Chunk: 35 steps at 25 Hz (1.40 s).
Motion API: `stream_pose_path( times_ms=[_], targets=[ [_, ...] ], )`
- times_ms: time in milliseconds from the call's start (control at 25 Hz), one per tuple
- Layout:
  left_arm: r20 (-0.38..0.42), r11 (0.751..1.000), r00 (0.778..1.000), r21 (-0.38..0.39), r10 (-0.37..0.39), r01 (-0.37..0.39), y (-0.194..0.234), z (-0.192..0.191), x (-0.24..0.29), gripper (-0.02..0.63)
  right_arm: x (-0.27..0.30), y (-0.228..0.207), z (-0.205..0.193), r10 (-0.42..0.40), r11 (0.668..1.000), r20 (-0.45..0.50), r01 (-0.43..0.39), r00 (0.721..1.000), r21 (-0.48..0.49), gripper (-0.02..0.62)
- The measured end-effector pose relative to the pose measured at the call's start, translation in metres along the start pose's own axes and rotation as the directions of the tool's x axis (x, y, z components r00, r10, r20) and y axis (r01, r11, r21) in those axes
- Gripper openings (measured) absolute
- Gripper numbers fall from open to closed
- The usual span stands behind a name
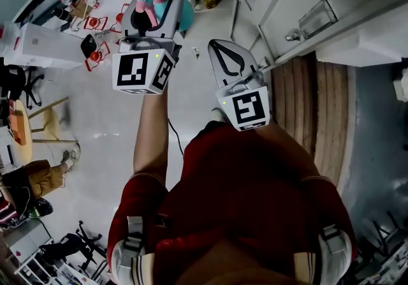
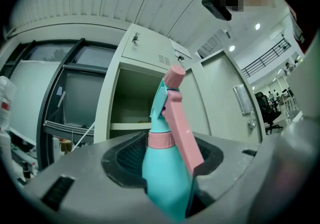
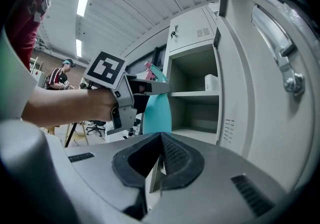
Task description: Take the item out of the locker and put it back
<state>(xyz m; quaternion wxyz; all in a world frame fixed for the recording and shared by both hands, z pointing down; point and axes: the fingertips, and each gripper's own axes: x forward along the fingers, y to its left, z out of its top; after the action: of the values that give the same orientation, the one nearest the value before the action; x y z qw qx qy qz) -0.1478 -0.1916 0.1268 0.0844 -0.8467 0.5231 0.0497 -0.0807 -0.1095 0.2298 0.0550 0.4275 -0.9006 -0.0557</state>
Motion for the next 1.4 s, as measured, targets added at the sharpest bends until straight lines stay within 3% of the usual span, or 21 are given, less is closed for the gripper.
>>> stream_pose_path(
  times_ms=[520,800,1400],
  targets=[
    [-0.061,0.995,0.993,-0.003,-0.100,0.100,-0.019,-0.065,-0.020,0.219,-0.002,0.004,-0.035,-0.086,0.996,-0.075,0.088,0.993,0.013,-0.003],
    [-0.084,0.989,0.985,-0.001,-0.149,0.149,-0.034,-0.102,-0.023,0.219,-0.002,0.005,-0.053,-0.109,0.994,-0.066,0.108,0.992,-0.011,-0.003],
    [-0.133,0.983,0.974,-0.007,-0.181,0.182,-0.046,-0.173,-0.018,0.219,0.006,-0.002,-0.091,-0.149,0.988,-0.120,0.152,0.982,0.019,-0.003]
  ],
)
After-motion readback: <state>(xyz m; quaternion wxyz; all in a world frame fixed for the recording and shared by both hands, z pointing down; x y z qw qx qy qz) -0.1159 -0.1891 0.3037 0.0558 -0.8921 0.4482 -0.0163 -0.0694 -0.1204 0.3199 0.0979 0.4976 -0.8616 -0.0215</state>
